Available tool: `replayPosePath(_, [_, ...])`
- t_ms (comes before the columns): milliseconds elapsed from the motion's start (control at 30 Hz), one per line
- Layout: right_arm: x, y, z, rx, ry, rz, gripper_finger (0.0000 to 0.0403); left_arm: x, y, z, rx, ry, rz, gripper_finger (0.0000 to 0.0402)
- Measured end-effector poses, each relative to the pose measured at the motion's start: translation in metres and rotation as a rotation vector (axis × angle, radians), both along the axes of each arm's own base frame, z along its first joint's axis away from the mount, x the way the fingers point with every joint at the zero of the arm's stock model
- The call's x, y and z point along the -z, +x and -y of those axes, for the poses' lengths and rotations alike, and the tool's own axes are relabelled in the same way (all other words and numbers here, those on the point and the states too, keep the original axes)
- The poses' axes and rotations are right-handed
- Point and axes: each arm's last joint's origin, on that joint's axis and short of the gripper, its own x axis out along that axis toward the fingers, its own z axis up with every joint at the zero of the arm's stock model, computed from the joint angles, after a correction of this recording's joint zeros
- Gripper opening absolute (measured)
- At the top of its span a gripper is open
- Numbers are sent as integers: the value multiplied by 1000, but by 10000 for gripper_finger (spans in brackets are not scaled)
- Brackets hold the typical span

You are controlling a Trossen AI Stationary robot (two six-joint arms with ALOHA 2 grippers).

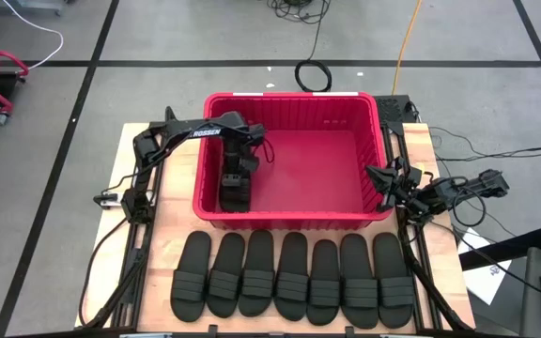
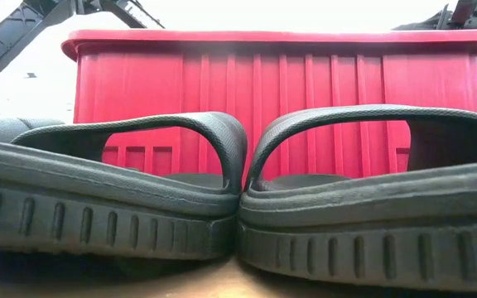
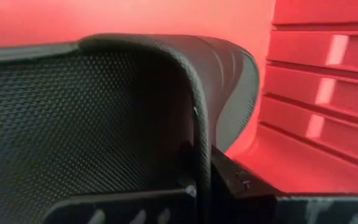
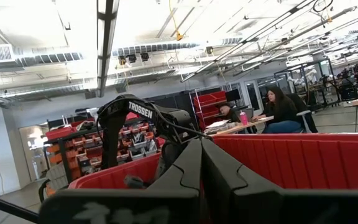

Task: Pick and place slides into bin
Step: Put the slipper into the bin

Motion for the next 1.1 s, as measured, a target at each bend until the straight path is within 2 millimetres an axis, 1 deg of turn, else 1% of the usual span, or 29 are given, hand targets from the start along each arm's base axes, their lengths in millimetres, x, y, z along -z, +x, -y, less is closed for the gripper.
replayPosePath(367, [-3,-2,1,3,12,37,0,4,7,-7,11,151,23,1])
replayPosePath(500, [-3,-2,1,3,13,42,0,8,6,-7,-42,162,9,1])
replayPosePath(667, [-3,-2,1,3,13,41,0,18,-1,-9,-178,95,-37,1])
replayPosePath(800, [-3,-2,1,3,13,41,0,21,-4,-6,-212,68,-78,1])
replayPosePath(967, [-3,-2,1,3,13,41,0,22,-5,-8,-264,52,-98,0])
replayPosePath(1100, [-3,-2,1,3,13,41,0,16,-6,-7,-243,66,-72,0])
